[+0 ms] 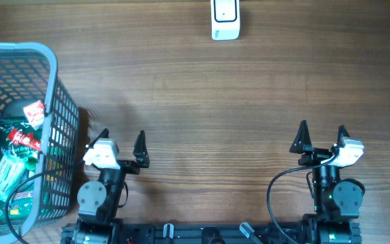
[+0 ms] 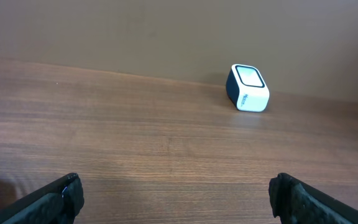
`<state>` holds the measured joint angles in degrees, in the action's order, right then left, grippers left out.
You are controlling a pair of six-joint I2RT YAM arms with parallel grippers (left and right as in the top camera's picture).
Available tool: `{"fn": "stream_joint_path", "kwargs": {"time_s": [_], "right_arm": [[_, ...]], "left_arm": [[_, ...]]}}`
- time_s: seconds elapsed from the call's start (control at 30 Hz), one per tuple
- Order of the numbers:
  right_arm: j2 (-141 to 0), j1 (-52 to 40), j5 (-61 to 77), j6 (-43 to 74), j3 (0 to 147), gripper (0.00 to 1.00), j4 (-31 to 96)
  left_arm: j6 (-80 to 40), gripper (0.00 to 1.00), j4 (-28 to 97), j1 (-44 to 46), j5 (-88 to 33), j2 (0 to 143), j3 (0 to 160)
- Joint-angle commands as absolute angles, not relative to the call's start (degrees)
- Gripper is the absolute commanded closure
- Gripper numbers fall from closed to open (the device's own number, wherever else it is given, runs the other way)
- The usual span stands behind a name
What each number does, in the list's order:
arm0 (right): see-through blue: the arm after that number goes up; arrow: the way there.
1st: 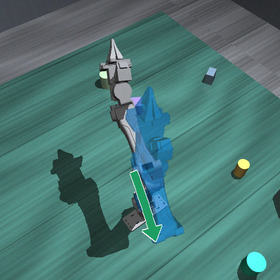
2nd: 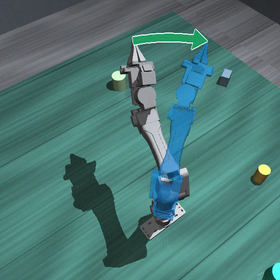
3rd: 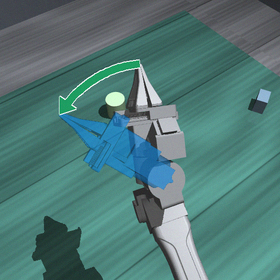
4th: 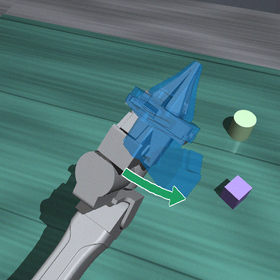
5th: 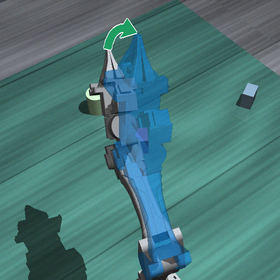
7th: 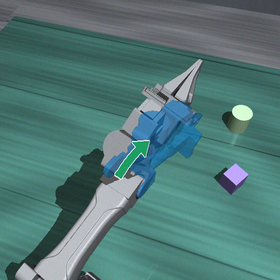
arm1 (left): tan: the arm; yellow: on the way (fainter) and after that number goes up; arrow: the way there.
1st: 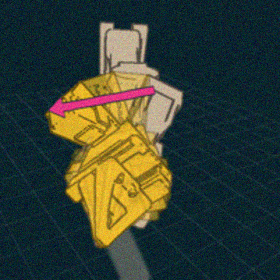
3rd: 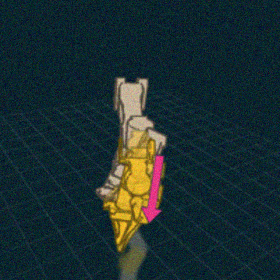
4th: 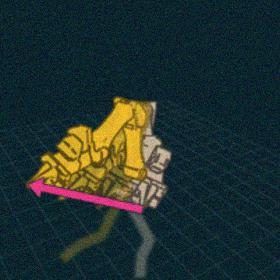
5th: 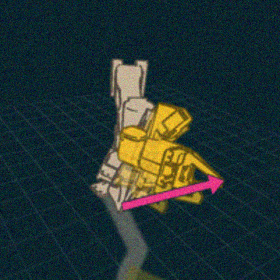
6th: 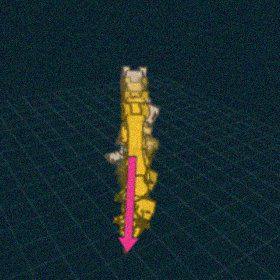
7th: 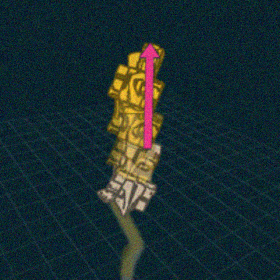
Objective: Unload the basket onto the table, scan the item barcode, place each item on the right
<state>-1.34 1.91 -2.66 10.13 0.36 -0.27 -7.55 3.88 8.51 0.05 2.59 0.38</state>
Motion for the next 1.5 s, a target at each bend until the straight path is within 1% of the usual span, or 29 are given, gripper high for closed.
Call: {"fn": "stream_joint_path", "kwargs": {"time_s": [0.0,1.0,1.1,1.27,1.37,1.47], "right_arm": [[-1.74,1.58,-3.73,9.02,0.36,0.0,-0.6],[-1.74,1.58,-3.73,9.04,0.36,0.0,-0.6],[-1.74,1.58,-3.73,9.04,0.36,0.0,-0.6],[-1.74,1.58,-3.73,9.04,0.36,0.01,-0.6],[-1.74,1.58,-3.73,9.02,0.36,0.0,-0.6],[-1.74,1.58,-3.73,9.02,0.36,0.0,-0.6]], "left_arm": [[-6.42,0.0,4.32,8.8,-1.26,2.74,0.34],[-6.42,0.0,4.27,8.8,-1.26,2.74,0.34],[-10.31,0.0,4.29,8.8,-1.76,3.16,0.34],[-10.74,0.0,4.27,8.8,-2.59,3.66,0.4],[-10.72,0.0,4.56,8.8,-5.89,3.77,2.81],[-10.7,0.0,8.49,8.8,-5.96,4.19,8.71]]}}
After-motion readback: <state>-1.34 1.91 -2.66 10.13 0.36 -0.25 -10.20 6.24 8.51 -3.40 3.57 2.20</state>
